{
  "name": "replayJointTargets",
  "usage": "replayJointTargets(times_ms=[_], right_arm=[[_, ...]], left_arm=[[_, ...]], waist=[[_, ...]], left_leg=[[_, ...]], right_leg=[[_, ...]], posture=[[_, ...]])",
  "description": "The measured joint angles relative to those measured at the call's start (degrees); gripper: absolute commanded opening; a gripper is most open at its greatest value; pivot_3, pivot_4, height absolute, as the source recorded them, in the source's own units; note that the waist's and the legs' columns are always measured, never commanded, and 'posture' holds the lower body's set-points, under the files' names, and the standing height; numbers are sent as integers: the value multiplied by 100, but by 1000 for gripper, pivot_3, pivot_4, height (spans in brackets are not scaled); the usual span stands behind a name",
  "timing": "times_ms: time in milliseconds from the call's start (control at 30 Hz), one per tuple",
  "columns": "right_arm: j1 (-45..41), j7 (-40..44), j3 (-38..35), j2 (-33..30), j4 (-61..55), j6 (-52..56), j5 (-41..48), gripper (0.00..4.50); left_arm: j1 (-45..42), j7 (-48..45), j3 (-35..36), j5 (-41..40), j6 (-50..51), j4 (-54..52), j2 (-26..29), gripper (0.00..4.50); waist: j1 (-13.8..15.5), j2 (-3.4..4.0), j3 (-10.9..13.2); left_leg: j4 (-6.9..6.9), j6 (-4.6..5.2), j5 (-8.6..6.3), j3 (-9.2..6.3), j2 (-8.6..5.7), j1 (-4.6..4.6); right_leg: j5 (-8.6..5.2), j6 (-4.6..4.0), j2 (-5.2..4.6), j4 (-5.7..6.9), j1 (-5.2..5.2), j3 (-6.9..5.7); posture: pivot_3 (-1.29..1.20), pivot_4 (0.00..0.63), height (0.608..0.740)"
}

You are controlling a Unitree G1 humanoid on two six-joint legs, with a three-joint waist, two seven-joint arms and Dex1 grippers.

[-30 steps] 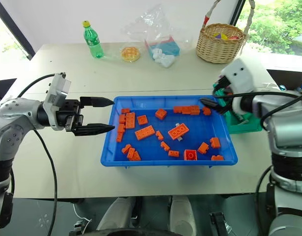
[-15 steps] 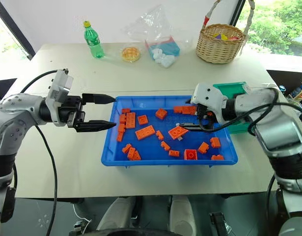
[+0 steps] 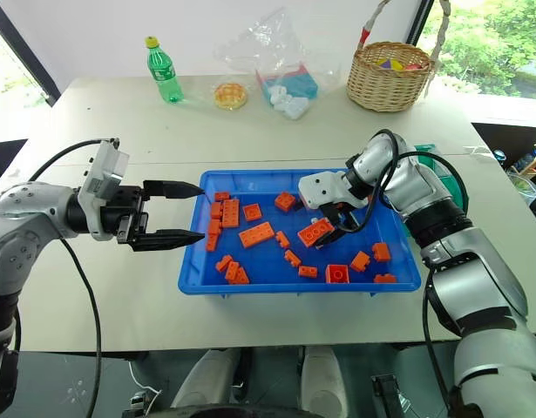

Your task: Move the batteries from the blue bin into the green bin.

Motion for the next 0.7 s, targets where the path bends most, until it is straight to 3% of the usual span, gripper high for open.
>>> replayJointTargets(times_ms=[300, 533, 633, 700], right_arm=[[-28, 15, 302, -41, 831, -753, -66, 4446], [-83, 15, 297, 3, 969, -733, -97, 4446], [-84, 15, 296, -2, 957, -656, -36, 3600], [-84, 15, 299, -24, 926, -602, 32, 2595]], left_arm=[[40, 110, 120, -114, 95, -116, 68, 4500], [-89, 107, 112, -111, 95, -105, 64, 4500], [-123, 99, 107, -106, 94, -49, 57, 4500], [-127, 95, 101, -102, 94, -30, 46, 4500]], waist=[[-52, 0, 1], [-42, 0, 1], [-40, 0, 1], [-40, 0, 1]], left_leg=[[-6, -3, 2, 1, 1, 1], [-6, -4, 2, 1, 1, 1], [-6, -4, 2, 1, 1, 1], [-6, -4, 2, 1, 1, 1]], right_leg=[[1, -2, 2, 4, -6, 1], [1, -3, 2, 4, -6, 2], [1, -3, 2, 4, -6, 2], [1, -3, 2, 4, -6, 2]], posture=[[0, 150, 693], [0, 150, 693], [0, 150, 693], [0, 150, 693]])
